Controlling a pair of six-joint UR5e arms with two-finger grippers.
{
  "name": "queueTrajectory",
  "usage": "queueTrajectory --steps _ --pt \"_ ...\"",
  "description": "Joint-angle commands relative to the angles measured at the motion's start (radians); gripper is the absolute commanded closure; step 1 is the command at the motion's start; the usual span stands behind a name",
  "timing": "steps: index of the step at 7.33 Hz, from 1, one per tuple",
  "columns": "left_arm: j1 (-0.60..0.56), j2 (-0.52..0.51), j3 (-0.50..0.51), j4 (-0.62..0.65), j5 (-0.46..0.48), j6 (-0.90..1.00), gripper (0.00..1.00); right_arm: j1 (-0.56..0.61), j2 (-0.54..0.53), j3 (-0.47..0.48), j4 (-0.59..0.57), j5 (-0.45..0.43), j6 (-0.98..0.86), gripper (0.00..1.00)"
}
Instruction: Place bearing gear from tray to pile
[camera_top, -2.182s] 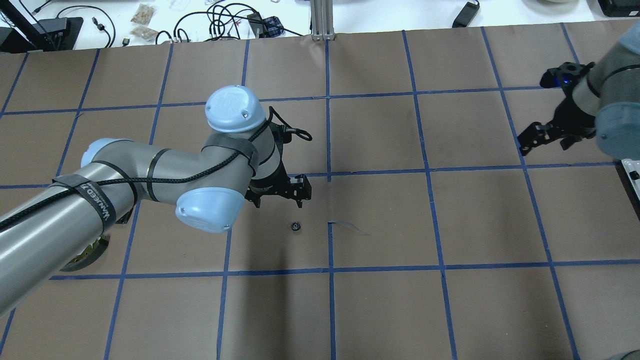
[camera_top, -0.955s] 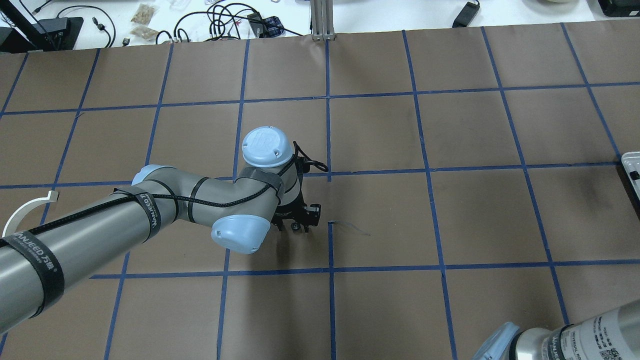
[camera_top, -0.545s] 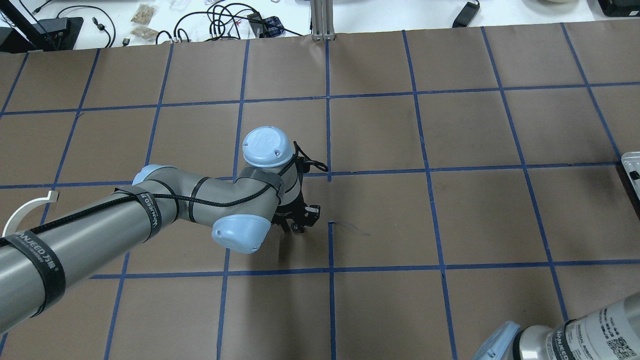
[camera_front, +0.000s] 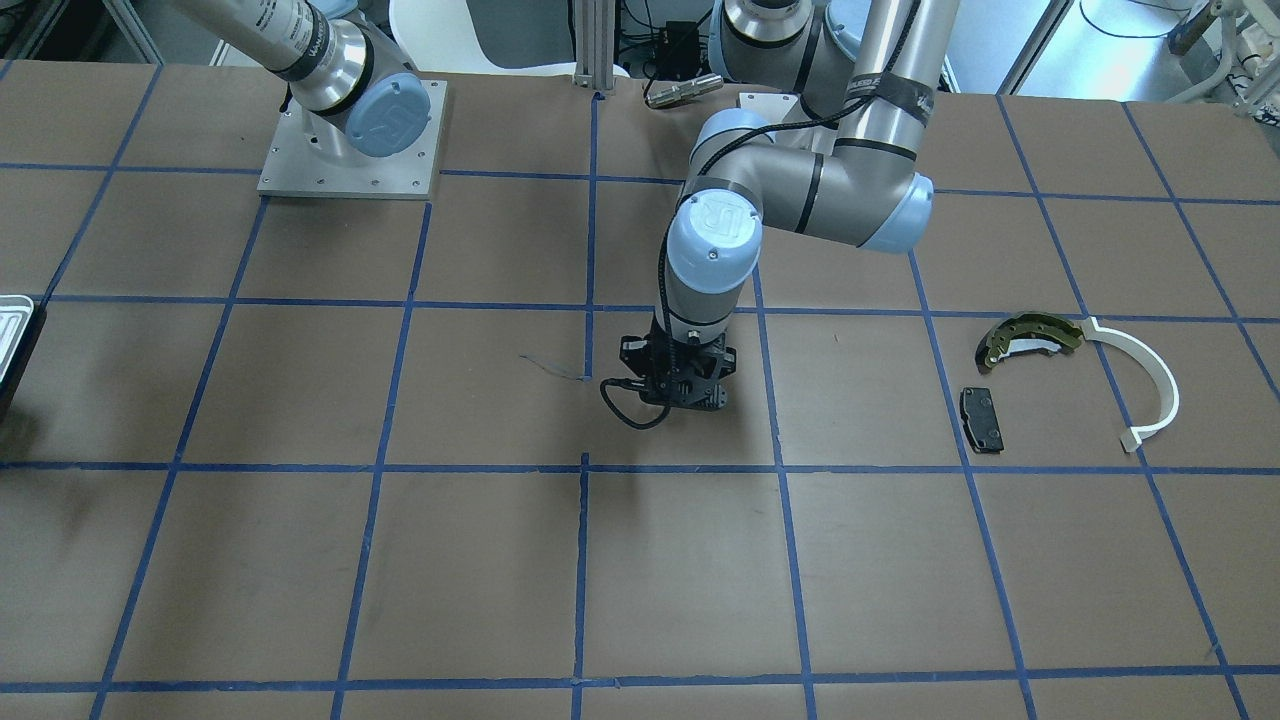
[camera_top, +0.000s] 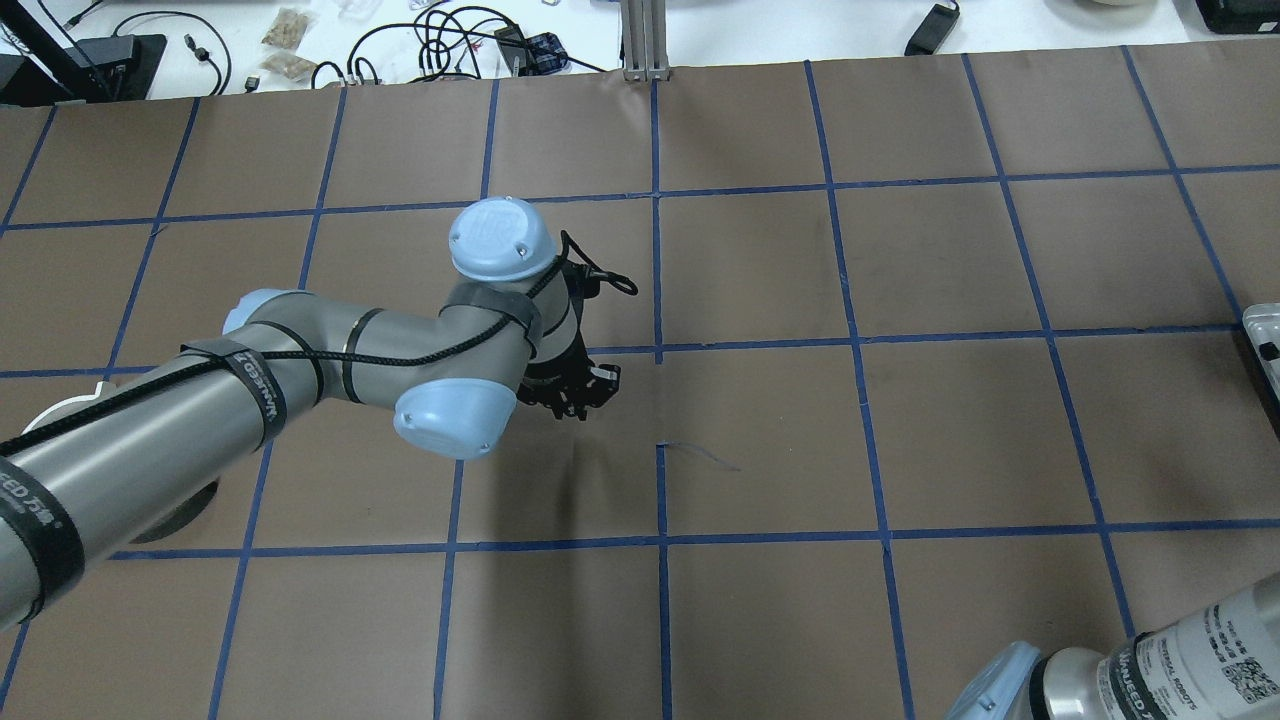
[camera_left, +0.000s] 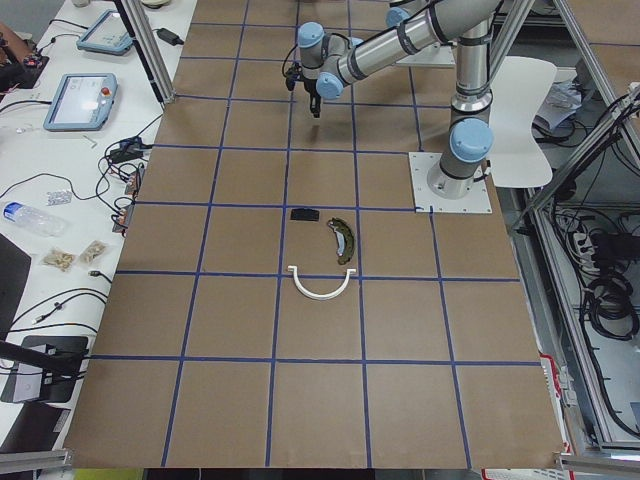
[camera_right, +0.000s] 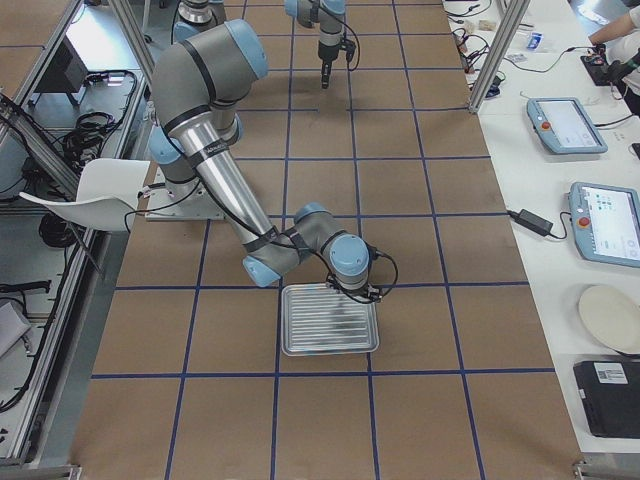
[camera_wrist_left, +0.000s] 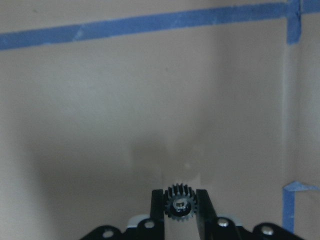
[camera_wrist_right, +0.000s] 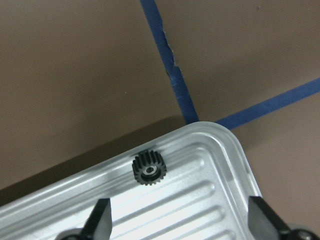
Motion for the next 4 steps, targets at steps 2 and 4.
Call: queueTrajectory --steps 2,4 --pt "0.241 0.054 0.143 -0.239 0.107 0.214 1.00 0.000 -0.006 0.004 0.033 0.001 -0.001 0.05" --pt "0.386 0.083 0.135 -0.254 0.158 0.320 1.00 0.008 -0.007 0.006 0.043 0.002 0.005 0.13"
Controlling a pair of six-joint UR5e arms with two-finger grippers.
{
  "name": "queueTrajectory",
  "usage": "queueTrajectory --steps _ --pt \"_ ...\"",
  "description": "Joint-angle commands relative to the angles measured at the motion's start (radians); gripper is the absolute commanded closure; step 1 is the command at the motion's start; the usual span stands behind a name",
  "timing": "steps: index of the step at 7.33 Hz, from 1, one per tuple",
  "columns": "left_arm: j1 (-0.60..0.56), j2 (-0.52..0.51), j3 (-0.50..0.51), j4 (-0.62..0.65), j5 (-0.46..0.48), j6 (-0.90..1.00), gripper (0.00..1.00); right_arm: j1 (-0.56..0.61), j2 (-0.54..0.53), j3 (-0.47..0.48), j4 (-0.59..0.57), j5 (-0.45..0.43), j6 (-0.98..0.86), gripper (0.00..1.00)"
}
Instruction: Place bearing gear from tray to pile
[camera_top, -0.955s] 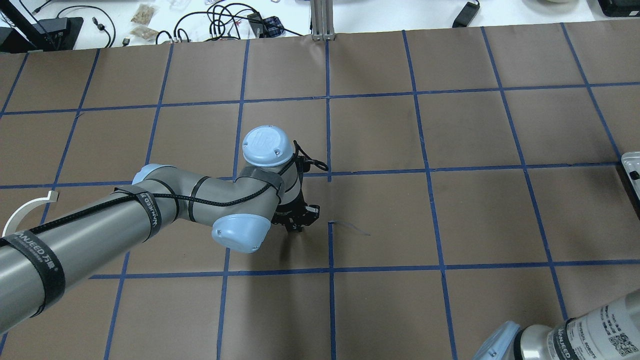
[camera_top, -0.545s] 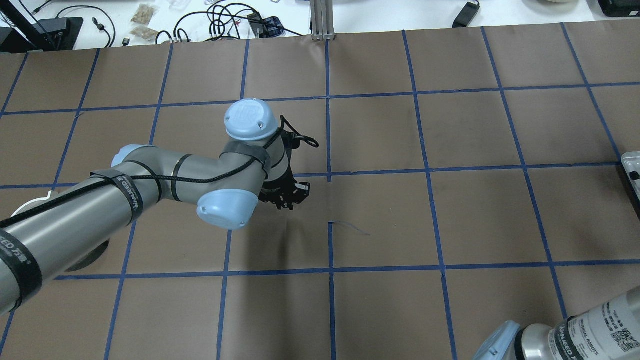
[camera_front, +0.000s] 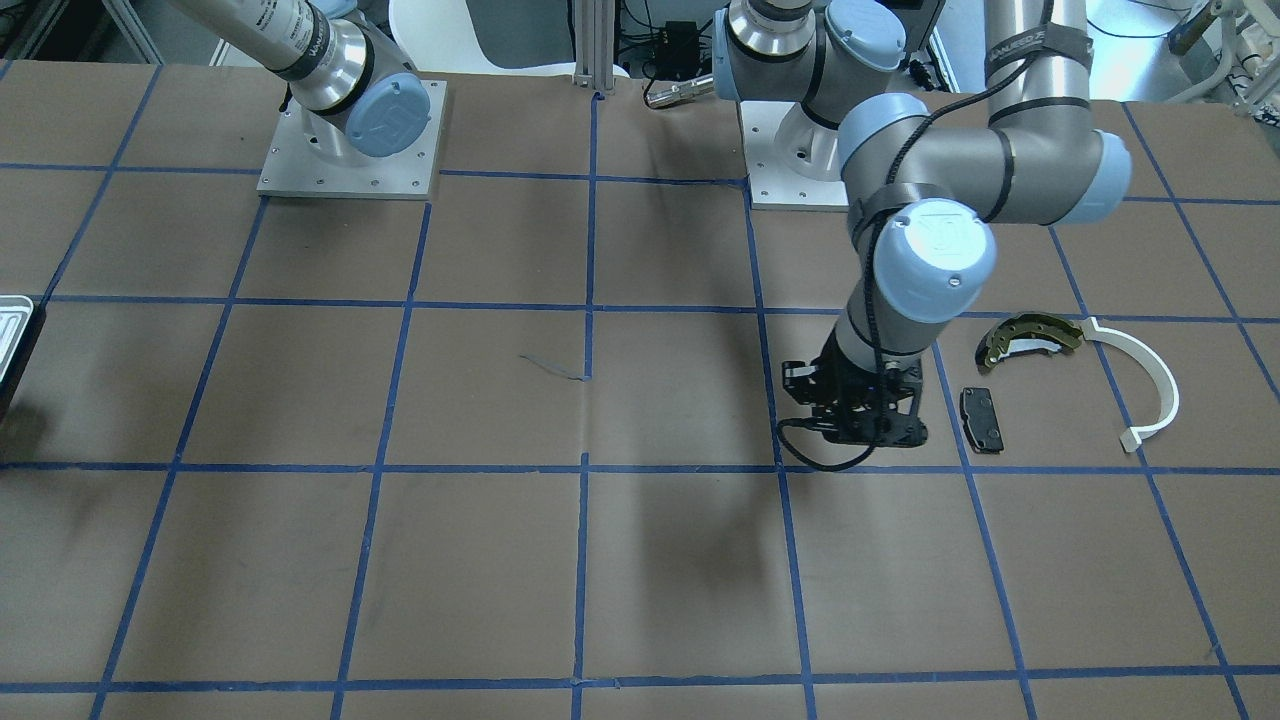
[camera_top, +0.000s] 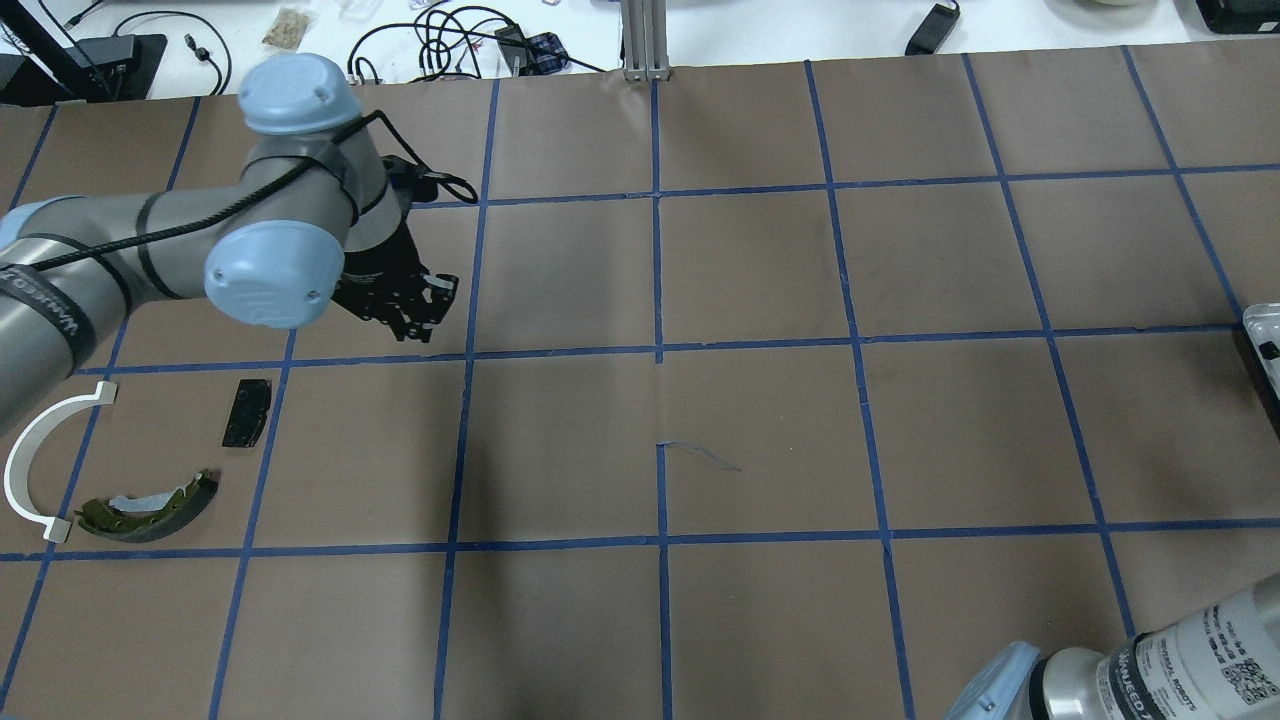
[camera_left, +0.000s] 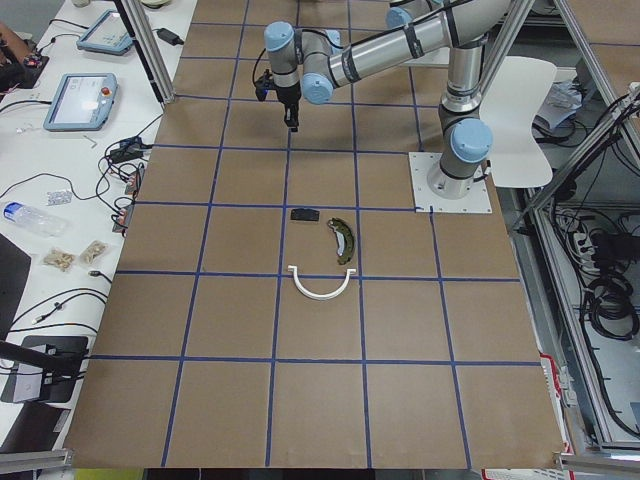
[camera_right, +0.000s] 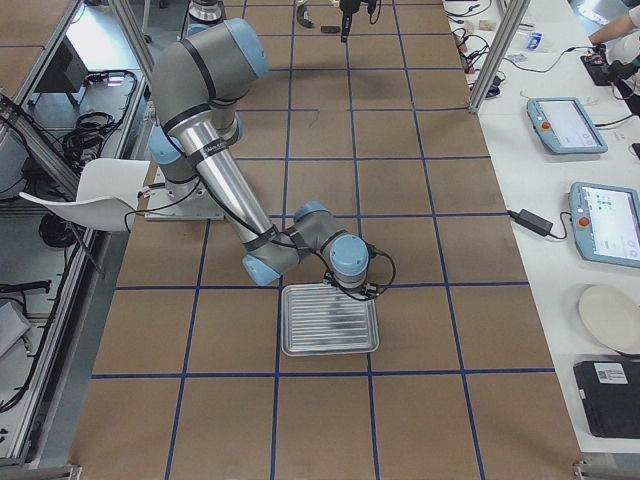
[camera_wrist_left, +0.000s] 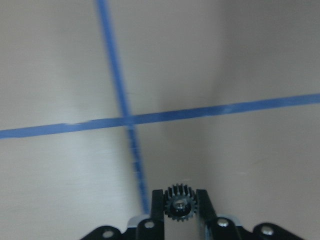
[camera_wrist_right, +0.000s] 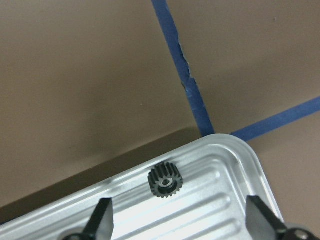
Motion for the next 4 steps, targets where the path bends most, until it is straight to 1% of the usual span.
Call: queueTrajectory --steps 1,2,3,4 --pt "0.180 0.024 0.000 -0.018 0.052 0.085 1.00 0.003 -0.002 0.001 0.025 0.004 0.005 0.13" --pt "0.272 0.020 -0.004 -0.032 0.071 0.101 1.00 0.005 0.000 0.001 0.025 0.003 0.006 0.13" --pt "0.373 0.009 -0.029 -0.035 0.069 0.176 1.00 0.005 -0.002 0.003 0.025 0.003 0.008 0.14" --pt "0.451 -0.003 -0.065 0.000 0.063 0.286 1.00 0.007 -0.002 0.001 0.023 0.000 0.009 0.22"
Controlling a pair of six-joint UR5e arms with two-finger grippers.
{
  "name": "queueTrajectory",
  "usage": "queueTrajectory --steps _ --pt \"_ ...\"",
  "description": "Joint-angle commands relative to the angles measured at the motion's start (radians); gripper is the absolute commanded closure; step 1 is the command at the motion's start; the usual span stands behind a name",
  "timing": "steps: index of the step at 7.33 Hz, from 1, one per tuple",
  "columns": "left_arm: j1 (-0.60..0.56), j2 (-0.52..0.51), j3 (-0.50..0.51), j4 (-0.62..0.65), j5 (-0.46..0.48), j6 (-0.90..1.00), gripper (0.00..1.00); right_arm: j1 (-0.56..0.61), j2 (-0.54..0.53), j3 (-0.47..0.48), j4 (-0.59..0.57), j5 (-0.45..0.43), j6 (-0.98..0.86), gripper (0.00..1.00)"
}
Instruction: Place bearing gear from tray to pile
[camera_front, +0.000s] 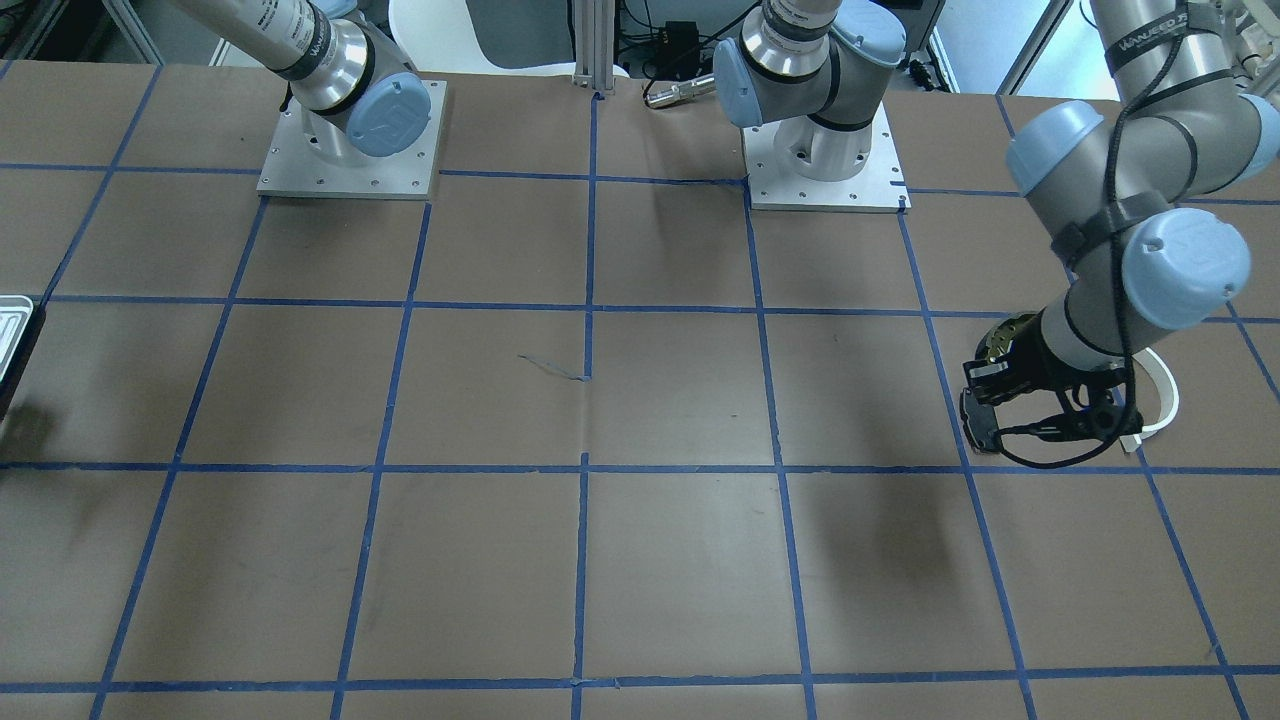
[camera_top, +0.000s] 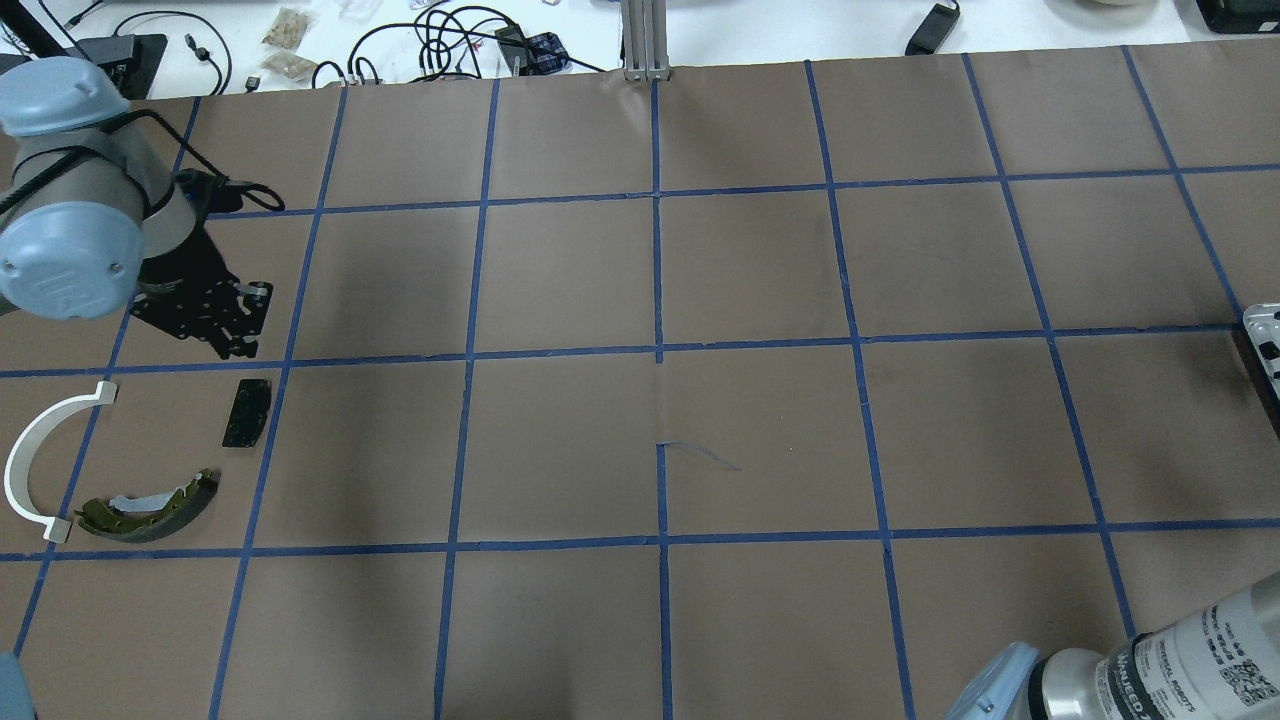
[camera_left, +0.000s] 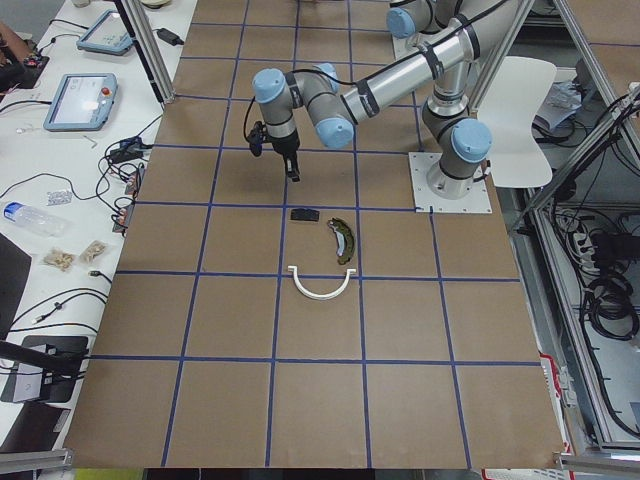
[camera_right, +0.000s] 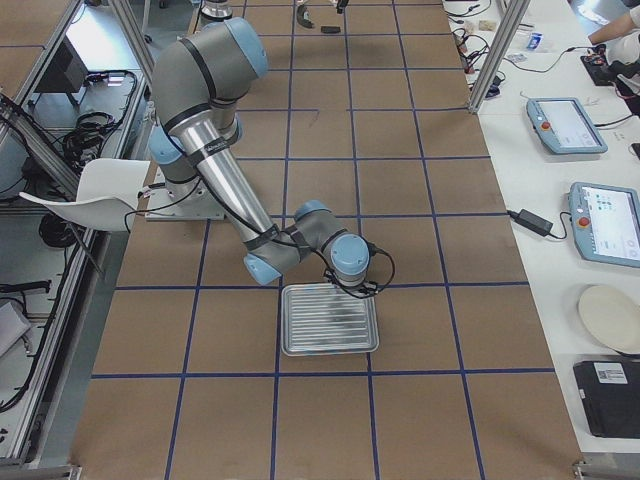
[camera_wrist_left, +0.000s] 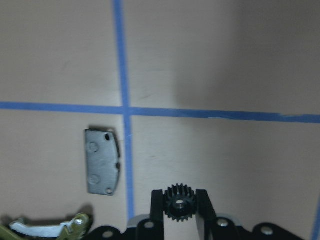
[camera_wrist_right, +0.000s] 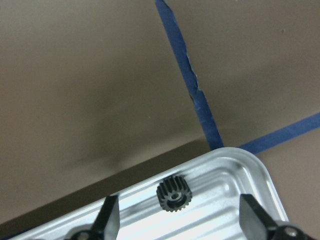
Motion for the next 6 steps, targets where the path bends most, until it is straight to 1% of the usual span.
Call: queueTrajectory --steps 1,2,4,5,6 --pt "0.137 -0.034 -0.060 0.078 -0.027 0.147 1.00 0.002 -0.001 -0.001 0.000 -0.010 0.002 0.33" --pt "0.142 -0.053 -0.077 0.167 -0.037 0.157 1.00 0.002 0.001 0.001 0.001 -0.009 0.005 0.40" --pt "0.144 -0.097 -0.067 0.191 -0.032 0.201 1.00 0.003 -0.001 -0.001 0.035 -0.010 0.023 0.47" --pt "0.145 -0.111 -0.065 0.203 -0.034 0.203 1.00 0.005 -0.002 -0.002 0.035 -0.012 0.024 0.61" --pt "0.147 -0.123 -0.071 0.217 -0.034 0.209 1.00 0.012 -0.005 -0.005 0.035 -0.013 0.024 0.71"
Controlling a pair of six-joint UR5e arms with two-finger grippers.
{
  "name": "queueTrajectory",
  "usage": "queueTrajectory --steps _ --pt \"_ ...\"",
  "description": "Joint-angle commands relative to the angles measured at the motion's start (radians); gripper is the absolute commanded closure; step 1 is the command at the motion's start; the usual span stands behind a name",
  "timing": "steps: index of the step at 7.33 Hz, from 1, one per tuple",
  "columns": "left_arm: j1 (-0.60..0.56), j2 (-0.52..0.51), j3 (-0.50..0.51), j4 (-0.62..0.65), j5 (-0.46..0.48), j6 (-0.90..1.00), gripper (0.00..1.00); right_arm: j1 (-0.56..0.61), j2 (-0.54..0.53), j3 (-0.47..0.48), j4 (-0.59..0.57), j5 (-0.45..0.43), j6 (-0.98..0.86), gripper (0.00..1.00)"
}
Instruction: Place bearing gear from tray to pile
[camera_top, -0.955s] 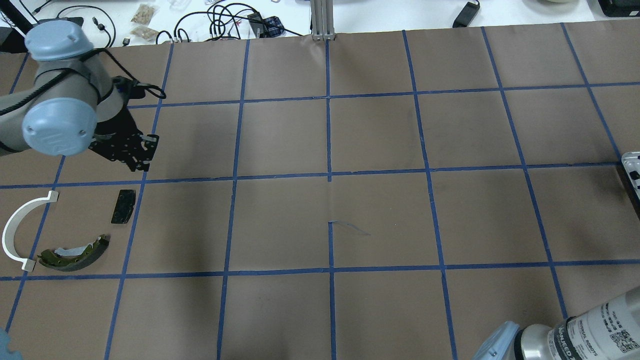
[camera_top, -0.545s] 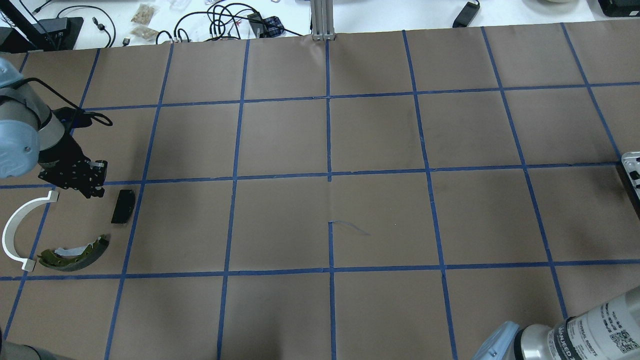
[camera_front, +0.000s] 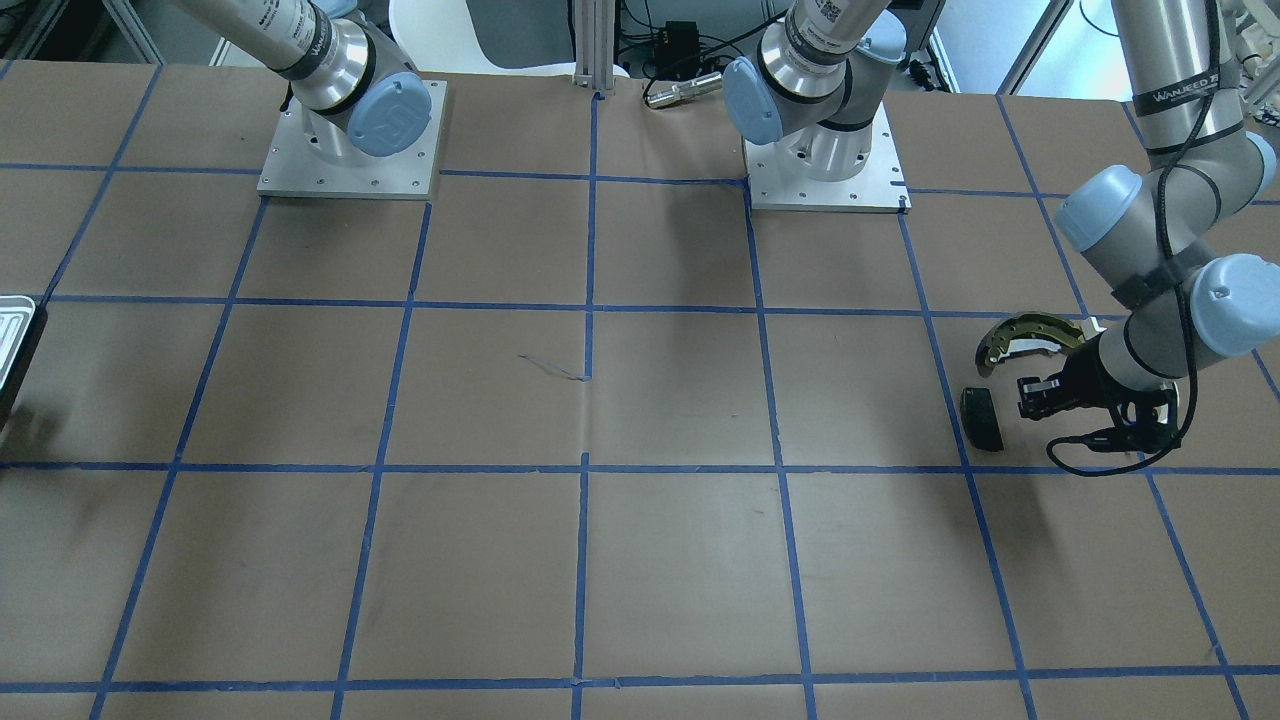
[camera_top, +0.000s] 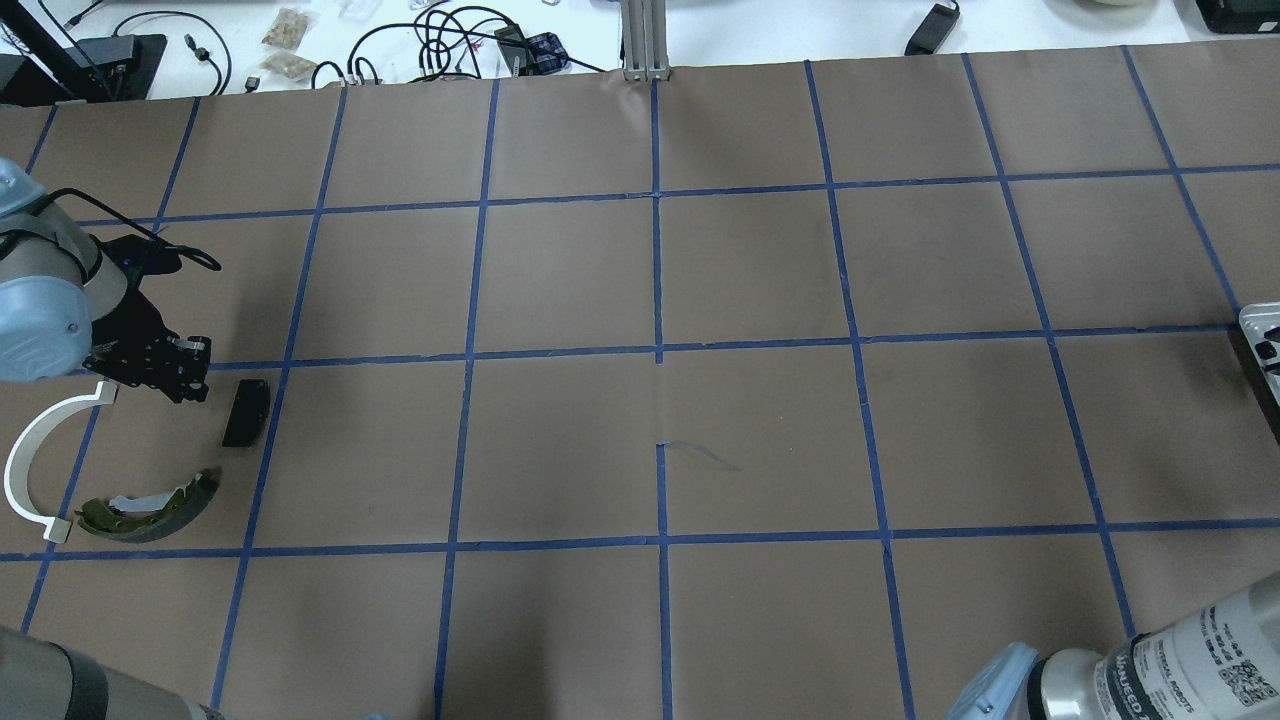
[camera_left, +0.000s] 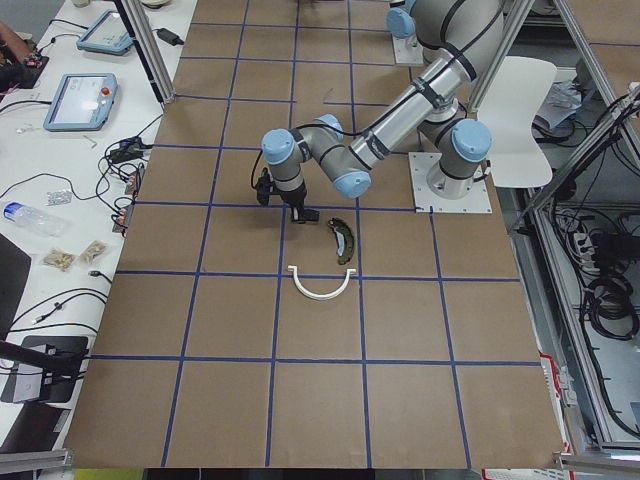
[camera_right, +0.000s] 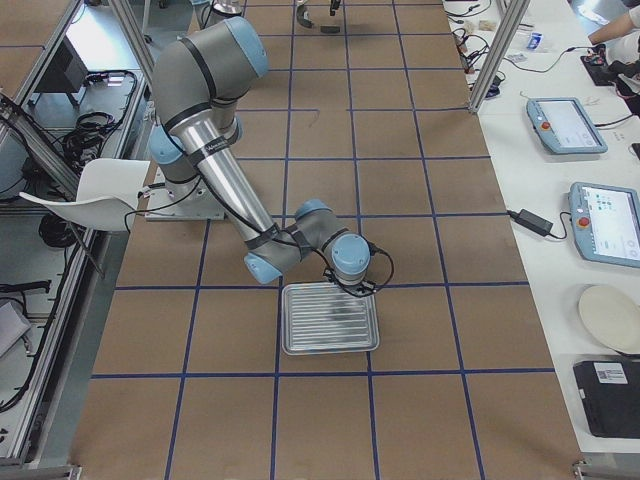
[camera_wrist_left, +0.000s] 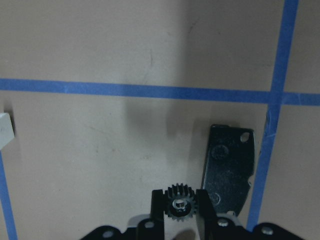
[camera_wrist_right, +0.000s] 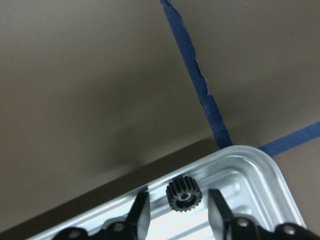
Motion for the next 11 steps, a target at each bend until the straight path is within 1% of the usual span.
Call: queueTrajectory --steps 1,2,3,4,5,6,7,8,9,10,11 --pt "0.017 -0.034 -0.002 0.027 0.000 0.009 1.00 0.011 -0.009 -0.004 0.003 -0.003 0.003 0.78" --pt "0.033 -0.048 -0.003 0.050 0.001 0.012 1.00 0.013 -0.023 -0.004 0.003 -0.003 0.005 0.87" --pt "0.034 -0.060 -0.003 0.057 0.001 0.013 1.00 0.013 -0.038 -0.003 0.003 -0.002 0.021 0.90" --pt "0.034 -0.061 -0.008 0.057 -0.002 0.015 1.00 0.028 -0.076 -0.003 0.005 0.004 0.047 0.90" --pt "0.036 -0.061 -0.009 0.057 -0.002 0.031 1.00 0.101 -0.154 0.015 0.006 -0.006 0.162 0.91" --pt "0.036 -0.061 -0.008 0.057 0.000 0.063 1.00 0.173 -0.215 0.079 0.002 -0.023 0.316 0.93" --pt "0.036 -0.061 -0.009 0.057 0.000 0.062 0.75 0.244 -0.230 0.135 -0.041 -0.017 0.418 0.93" --pt "0.043 -0.061 -0.009 0.054 -0.002 0.062 0.25 0.334 -0.230 0.149 -0.114 -0.019 0.507 0.93" --pt "0.044 -0.058 -0.009 0.049 0.000 0.062 0.00 0.437 -0.231 0.151 -0.118 -0.022 0.716 0.94" --pt "0.042 -0.044 -0.009 0.041 0.001 0.061 0.00 0.568 -0.230 0.152 -0.113 -0.026 0.915 0.94" --pt "0.031 -0.035 -0.005 0.026 0.001 0.061 0.00 0.709 -0.225 0.152 -0.118 -0.055 1.156 0.93"
